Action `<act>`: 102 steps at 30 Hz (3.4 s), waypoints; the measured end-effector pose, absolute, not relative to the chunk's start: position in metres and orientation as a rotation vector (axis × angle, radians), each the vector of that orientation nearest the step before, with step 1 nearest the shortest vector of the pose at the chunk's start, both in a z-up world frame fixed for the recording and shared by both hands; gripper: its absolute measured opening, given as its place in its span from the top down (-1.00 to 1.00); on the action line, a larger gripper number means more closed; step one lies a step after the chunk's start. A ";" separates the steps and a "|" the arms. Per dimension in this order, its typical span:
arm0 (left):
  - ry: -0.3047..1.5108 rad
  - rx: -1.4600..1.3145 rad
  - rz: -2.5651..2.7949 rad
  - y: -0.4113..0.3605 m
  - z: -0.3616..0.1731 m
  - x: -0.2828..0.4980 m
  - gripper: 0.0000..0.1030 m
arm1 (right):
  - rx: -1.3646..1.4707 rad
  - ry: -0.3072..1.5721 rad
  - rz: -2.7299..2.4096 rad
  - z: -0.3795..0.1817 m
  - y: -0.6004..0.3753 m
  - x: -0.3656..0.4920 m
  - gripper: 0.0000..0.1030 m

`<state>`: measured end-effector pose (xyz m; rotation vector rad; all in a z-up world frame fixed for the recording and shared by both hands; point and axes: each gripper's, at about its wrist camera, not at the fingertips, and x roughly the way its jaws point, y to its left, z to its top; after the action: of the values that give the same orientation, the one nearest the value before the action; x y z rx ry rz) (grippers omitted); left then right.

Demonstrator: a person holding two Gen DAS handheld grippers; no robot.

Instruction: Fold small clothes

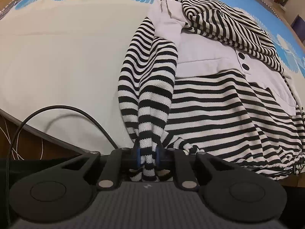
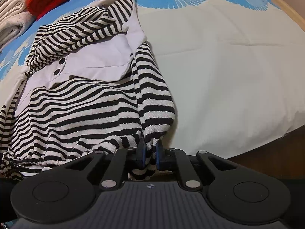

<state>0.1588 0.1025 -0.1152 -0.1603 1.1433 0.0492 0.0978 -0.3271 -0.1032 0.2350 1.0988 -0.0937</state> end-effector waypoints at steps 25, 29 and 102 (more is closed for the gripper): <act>1.137 -0.153 0.051 0.100 -0.116 0.160 0.74 | 0.235 1.084 -0.100 -0.100 -0.325 0.097 0.85; 1.137 -0.152 0.051 0.100 -0.116 0.160 0.74 | 0.234 1.084 -0.102 -0.100 -0.324 0.097 0.85; 0.860 0.304 -0.260 0.093 -0.071 0.266 -0.59 | -0.011 0.765 0.022 -0.040 -0.368 0.191 0.07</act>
<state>0.2658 0.0932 -0.0708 0.3039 0.8604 -0.2601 0.1913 -0.3681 -0.0400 -0.0105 0.7650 0.0216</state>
